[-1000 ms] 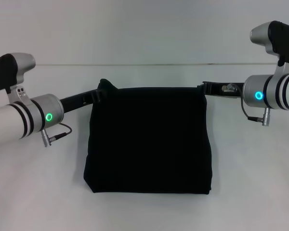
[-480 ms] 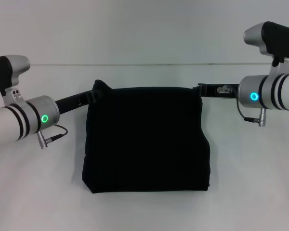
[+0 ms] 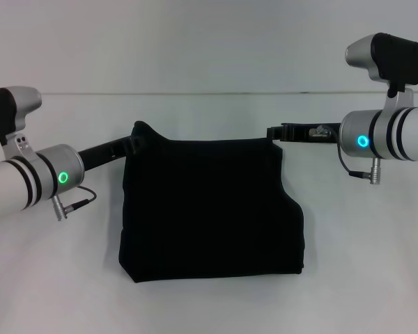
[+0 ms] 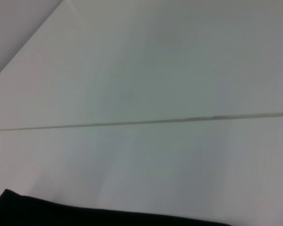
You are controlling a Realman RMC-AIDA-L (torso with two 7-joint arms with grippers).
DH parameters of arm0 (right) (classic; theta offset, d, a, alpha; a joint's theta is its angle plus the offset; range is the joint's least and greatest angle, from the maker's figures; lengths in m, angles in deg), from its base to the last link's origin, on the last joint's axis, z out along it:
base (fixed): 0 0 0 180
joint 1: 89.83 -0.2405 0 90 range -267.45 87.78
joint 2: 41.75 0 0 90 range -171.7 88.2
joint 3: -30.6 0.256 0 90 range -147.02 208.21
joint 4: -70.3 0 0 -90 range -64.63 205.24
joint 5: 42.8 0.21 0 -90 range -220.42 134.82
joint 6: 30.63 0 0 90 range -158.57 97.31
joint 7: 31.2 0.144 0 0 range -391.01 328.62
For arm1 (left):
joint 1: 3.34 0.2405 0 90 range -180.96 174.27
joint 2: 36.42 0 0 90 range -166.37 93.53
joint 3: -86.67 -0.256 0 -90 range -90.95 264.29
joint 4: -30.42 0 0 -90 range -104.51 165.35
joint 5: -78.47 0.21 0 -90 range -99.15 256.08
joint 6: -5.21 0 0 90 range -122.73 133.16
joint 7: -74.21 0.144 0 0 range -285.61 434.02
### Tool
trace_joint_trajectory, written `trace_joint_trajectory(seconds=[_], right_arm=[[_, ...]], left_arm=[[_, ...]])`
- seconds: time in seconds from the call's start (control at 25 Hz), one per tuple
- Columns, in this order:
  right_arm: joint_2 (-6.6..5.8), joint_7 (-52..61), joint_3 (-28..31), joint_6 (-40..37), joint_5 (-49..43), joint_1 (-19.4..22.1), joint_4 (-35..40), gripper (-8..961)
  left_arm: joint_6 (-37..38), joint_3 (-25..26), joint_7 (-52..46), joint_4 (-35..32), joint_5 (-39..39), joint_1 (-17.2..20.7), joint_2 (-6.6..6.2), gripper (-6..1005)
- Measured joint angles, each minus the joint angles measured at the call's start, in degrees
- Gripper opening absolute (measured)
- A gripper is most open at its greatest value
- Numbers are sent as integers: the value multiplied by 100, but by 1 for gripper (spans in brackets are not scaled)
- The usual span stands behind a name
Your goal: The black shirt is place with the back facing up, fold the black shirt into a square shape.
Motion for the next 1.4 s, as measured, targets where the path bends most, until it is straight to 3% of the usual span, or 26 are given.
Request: trace_joint_trajectory(seconds=[0.16,0.4,0.96,1.4], right_arm=[[0,-2,-7,0,0,14,45,253],[-57,-2,8,-85,15,37,57,426],[-308,-6,39,-960,33,269,157,486],[-389,-358,557,-2364,64,808,674,534]], left_arm=[[-29,0,12,0,0,17,10,79],[-61,0,22,0,-22,51,22,79],[-125,0,33,0,-78,61,22,80],[-195,0,16,21,-80,49,22,80]])
